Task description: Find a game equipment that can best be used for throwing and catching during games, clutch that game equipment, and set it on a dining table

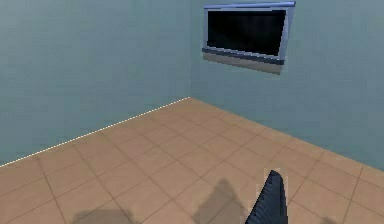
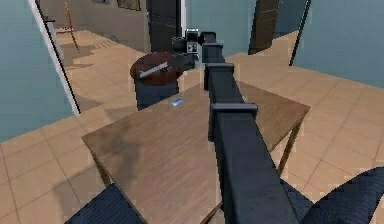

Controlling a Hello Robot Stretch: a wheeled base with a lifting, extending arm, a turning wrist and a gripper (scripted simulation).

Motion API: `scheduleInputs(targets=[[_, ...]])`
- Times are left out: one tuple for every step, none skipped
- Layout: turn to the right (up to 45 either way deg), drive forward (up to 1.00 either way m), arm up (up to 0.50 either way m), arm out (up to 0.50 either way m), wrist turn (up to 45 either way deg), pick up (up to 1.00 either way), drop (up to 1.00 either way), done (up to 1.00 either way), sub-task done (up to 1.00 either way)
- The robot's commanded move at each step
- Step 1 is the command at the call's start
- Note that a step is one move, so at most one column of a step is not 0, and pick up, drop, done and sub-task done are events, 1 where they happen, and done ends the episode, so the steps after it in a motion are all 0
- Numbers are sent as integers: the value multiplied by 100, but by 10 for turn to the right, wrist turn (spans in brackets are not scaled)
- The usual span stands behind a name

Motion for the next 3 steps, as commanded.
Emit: scheduleInputs(targets=[[0, 0, 0, 0, 450, 0, 0, 0, 0], [0, 0, 0, 0, 30, 0, 0, 0, 0], [0, 0, -4, 0, 0, 0, 0, 0, 0]])
